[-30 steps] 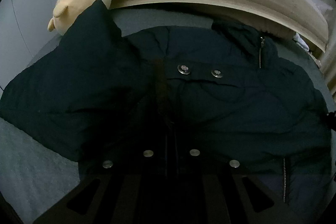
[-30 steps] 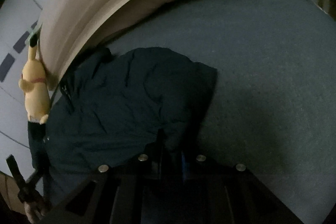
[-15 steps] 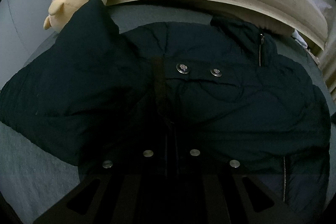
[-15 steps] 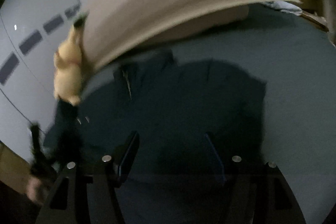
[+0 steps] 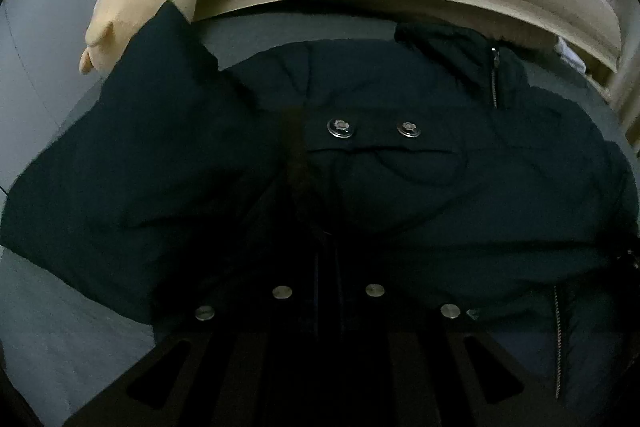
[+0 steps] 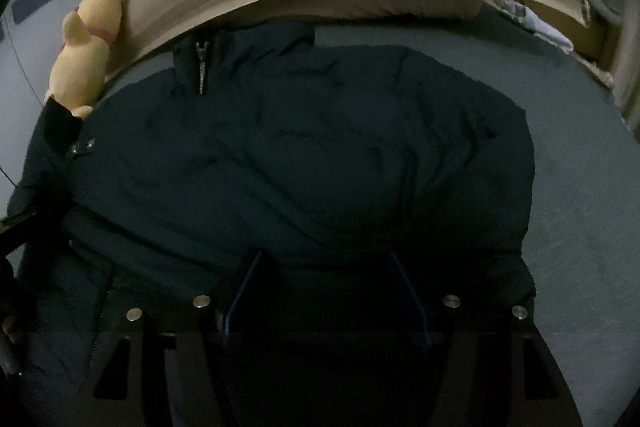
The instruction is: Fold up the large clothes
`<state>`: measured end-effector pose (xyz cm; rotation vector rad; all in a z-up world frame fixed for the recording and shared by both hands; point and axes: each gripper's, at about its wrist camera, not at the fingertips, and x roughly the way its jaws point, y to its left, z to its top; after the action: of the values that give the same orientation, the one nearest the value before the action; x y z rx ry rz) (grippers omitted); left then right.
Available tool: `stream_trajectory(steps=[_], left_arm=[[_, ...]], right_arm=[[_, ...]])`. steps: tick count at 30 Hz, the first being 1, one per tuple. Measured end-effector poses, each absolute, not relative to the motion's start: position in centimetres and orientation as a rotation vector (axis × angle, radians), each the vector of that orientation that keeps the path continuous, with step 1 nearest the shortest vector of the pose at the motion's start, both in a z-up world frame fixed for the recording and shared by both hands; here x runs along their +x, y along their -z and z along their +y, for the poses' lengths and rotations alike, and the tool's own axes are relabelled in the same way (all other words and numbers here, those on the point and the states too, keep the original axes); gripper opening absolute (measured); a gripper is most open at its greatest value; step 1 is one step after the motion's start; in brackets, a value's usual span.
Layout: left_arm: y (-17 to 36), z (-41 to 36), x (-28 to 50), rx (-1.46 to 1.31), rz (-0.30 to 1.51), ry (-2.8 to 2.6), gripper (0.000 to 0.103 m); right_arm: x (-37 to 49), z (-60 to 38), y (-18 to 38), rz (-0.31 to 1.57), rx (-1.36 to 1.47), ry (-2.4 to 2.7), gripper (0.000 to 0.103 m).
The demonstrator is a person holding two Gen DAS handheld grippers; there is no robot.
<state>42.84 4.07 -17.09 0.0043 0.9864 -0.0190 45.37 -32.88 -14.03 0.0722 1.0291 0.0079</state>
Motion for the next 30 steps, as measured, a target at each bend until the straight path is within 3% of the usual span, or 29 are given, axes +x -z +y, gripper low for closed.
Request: stream_trajectory(steps=[4,6,7,8,12,19,30], left_arm=[[13.2,4.7,41.4,-0.005,0.908,0.004,0.017],[11.1,5.0,40.4,-0.016,0.838,-0.036,0.038],[10.0,4.9,39.9,-0.025,0.794,-0.048,0.056],[9.3,4.5,39.8,-0.028,0.764,-0.046,0.064],[9.9,1.5,40.1,0.032,0.772,0.025,0.064],[17.1,-0.9,41.9,0.119,0.936,-0.001,0.066],[18.0,-1.1,43.0,0.151,0.950,-0.018,0.067]], right_arm=[[45.2,-33.1,11.1,0.993,0.123,-0.009,0.071],[44.9,-32.4,8.7,0.921,0.111,-0.009,0.077],[44.9,-32.0,8.0,0.905,0.116,-0.017,0.079],[45.2,-31.4,7.4,0.895,0.117,-0.032,0.079],[46.4,-28.5,8.1,0.922,0.075,-0.076,0.079],[46.7,-26.7,13.3,1.032,0.022,-0.059,0.080],[45.9,-26.4,14.4,1.046,-0.003,-0.040,0.085]])
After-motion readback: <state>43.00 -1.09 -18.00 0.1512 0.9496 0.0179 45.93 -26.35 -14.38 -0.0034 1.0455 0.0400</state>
